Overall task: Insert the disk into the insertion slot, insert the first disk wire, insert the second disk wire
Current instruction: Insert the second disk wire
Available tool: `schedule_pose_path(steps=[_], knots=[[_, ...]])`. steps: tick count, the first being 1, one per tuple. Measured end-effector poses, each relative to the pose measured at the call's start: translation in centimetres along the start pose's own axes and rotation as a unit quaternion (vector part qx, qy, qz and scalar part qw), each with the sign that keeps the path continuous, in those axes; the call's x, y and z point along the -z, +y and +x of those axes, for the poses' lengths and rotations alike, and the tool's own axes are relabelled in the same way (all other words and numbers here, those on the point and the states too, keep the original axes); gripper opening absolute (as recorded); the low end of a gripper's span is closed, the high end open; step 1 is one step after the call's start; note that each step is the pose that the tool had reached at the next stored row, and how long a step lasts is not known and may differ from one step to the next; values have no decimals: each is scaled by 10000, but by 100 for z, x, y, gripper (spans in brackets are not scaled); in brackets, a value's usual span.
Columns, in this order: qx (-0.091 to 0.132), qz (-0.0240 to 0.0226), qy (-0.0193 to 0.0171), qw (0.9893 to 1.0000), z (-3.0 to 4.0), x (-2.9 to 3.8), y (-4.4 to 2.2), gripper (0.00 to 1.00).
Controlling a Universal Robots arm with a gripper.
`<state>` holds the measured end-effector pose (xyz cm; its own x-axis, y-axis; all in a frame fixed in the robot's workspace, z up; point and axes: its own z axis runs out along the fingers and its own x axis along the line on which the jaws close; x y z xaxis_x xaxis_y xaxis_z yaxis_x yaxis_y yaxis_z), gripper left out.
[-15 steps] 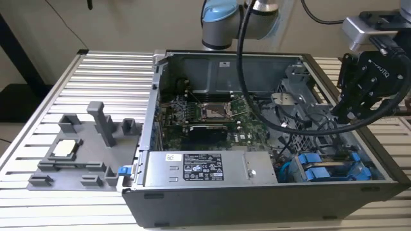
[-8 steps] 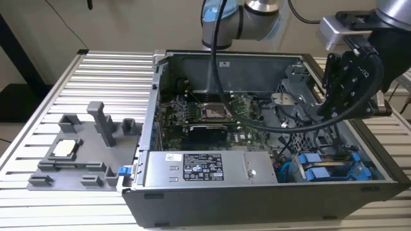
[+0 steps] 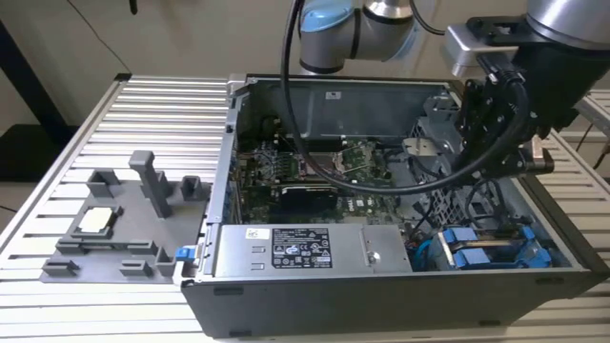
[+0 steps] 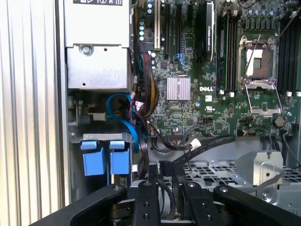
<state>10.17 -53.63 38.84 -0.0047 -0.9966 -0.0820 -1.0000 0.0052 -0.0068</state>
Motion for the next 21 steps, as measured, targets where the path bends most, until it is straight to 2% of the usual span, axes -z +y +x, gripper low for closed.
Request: schedule_pose_path(steps=[2, 5, 8, 13, 15, 16, 17, 21], knots=[[19, 19, 0, 10000, 1, 0, 34, 27], [60, 76, 10, 10000, -1, -9, 62, 27], [166, 101, 78, 9998, -19, -25, 66, 27], [407, 94, 128, 9990, -75, -64, 76, 27], [431, 109, 202, 9988, -98, -71, 92, 27], [440, 124, 240, 9987, -110, -76, 101, 27], [450, 145, 259, 9985, -118, -84, 110, 27], [483, 256, 269, 9981, -135, -119, 152, 27]])
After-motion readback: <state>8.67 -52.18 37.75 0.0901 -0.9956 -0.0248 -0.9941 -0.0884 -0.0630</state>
